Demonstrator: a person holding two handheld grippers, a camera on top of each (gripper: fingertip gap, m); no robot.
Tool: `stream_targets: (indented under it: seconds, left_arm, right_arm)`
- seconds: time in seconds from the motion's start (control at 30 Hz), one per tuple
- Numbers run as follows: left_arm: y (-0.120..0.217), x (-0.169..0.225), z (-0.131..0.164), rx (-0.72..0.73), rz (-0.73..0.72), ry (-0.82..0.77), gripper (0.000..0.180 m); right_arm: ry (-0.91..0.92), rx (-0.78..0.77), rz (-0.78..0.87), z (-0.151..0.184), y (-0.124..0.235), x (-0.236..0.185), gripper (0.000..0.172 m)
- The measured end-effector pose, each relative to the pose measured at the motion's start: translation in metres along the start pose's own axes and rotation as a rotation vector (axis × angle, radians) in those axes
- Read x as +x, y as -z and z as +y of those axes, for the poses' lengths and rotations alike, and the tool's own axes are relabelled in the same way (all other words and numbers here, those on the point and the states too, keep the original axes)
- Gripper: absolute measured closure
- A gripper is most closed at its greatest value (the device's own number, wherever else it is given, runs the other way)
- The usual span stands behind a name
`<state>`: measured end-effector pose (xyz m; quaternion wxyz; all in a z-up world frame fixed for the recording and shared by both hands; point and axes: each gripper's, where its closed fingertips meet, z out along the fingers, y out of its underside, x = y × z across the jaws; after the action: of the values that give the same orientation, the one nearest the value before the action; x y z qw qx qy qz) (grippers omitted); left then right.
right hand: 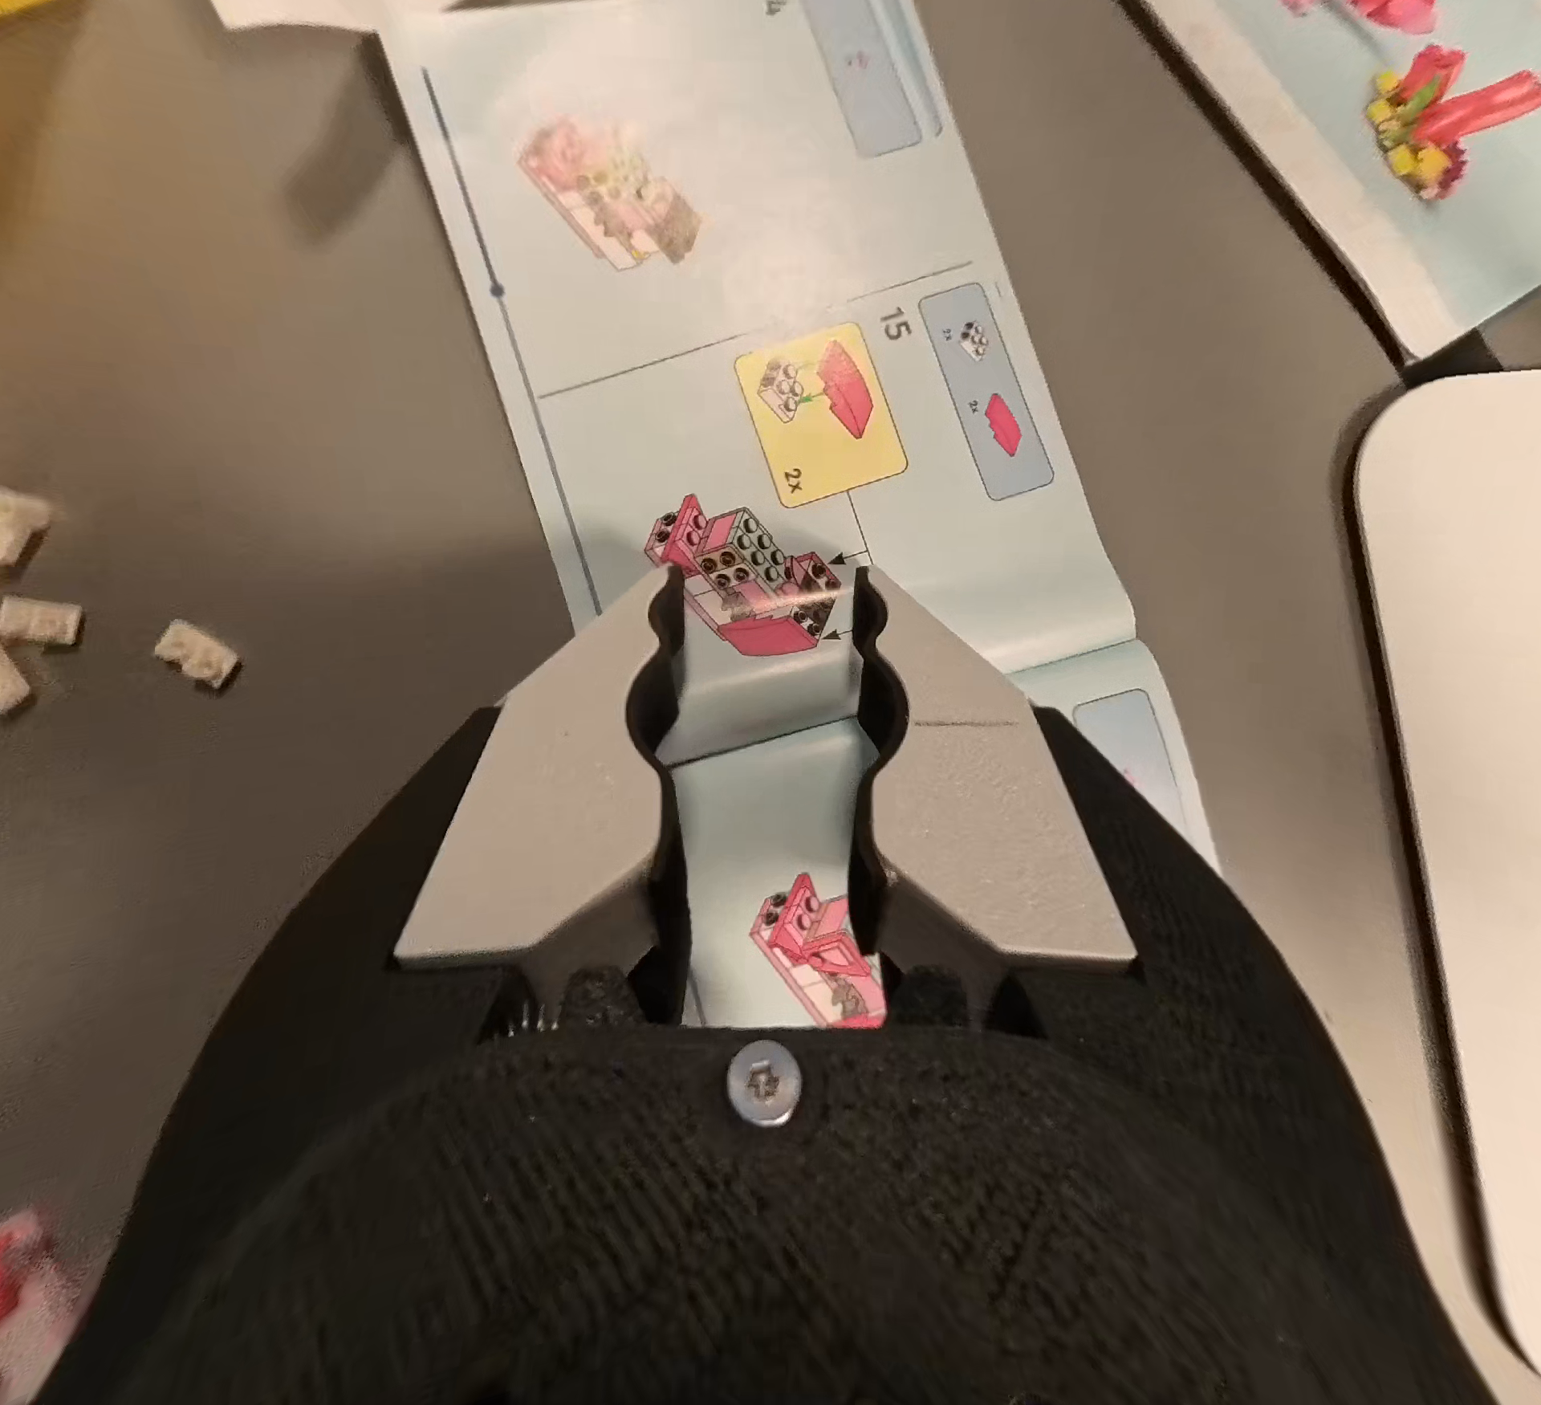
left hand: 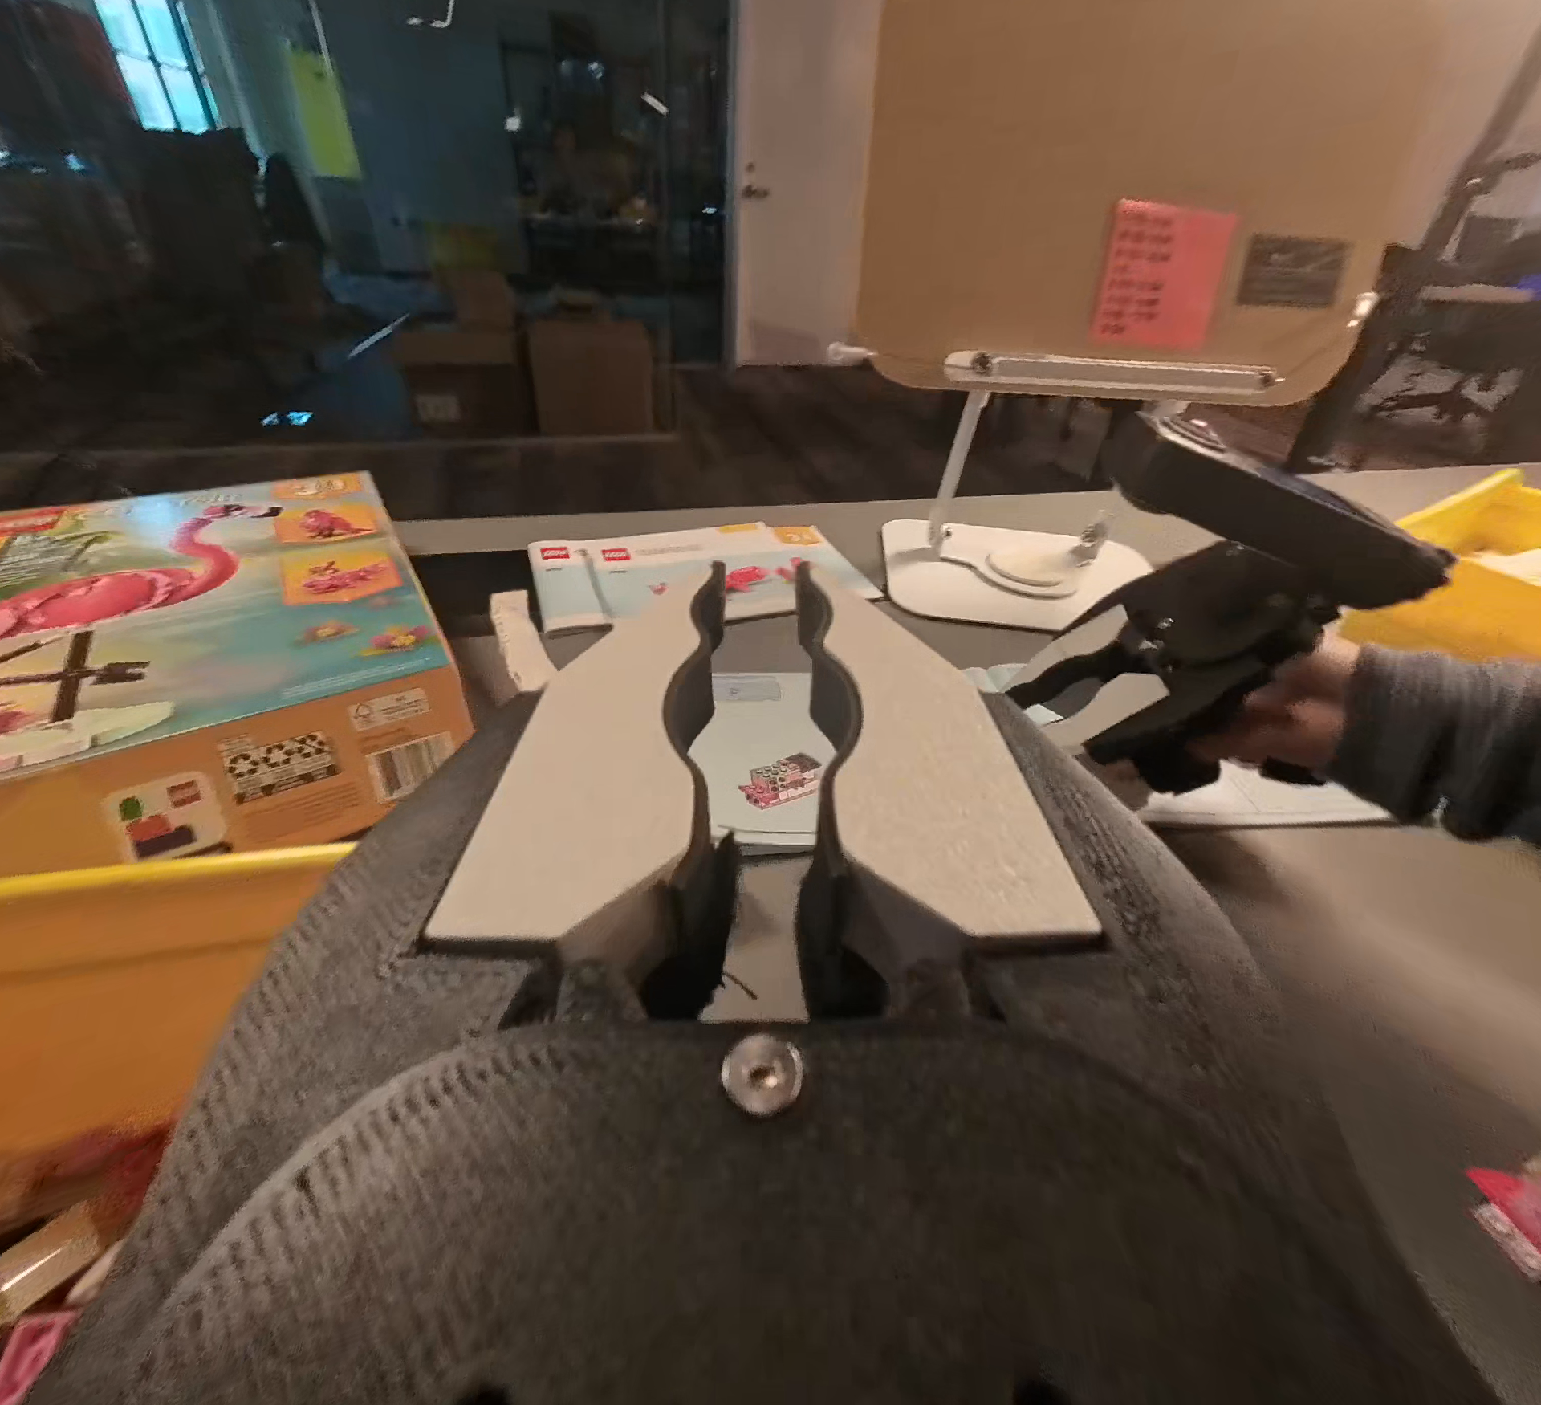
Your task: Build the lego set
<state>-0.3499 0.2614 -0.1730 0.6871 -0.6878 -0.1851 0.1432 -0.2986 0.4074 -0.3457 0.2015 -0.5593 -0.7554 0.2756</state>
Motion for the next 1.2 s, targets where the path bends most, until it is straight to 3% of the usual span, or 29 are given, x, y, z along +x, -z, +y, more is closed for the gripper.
stream_targets:
  seconds: [0.17, 0.33, 0.47, 0.6, 0.7, 0.87, 1.0, 1.2]
  left_arm:
    - [0.009, 0.024, -0.008, 0.085, 0.089, -0.057, 0.156]
    - [0.027, 0.038, -0.007, 0.167, 0.148, -0.142, 0.153]
    - [0.044, 0.085, 0.007, 0.209, 0.346, -0.052, 0.150]
    - [0.055, 0.154, 0.035, 0.113, 0.615, 0.066, 0.147]
    - [0.060, 0.191, 0.063, 0.023, 0.728, 0.027, 0.146]
    - [0.067, 0.221, 0.088, -0.009, 0.789, -0.165, 0.146]
    - [0.049, 0.224, 0.078, 0.041, 0.704, -0.109, 0.141]
    - [0.064, 0.248, 0.088, 0.034, 0.812, -0.165, 0.144]
  right_arm:
    - [0.072, -0.023, -0.005, 0.006, 0.010, -0.002, 0.125]
    - [0.058, 0.398, 0.215, -0.021, 0.084, -0.004, 0.128]
    - [0.007, 0.662, 0.541, 0.017, 0.155, 0.005, 0.136]
    - [-0.057, 0.771, 0.795, 0.070, 0.195, 0.007, 0.139]
    - [0.013, 0.852, 0.888, 0.072, 0.217, 0.001, 0.145]
    - [0.168, 0.814, 0.889, 0.063, 0.206, -0.003, 0.151]
    - [0.156, 0.667, 1.042, 0.078, 0.203, 0.018, 0.172]
    - [0.118, 0.683, 1.006, 0.080, 0.201, 0.022, 0.172]
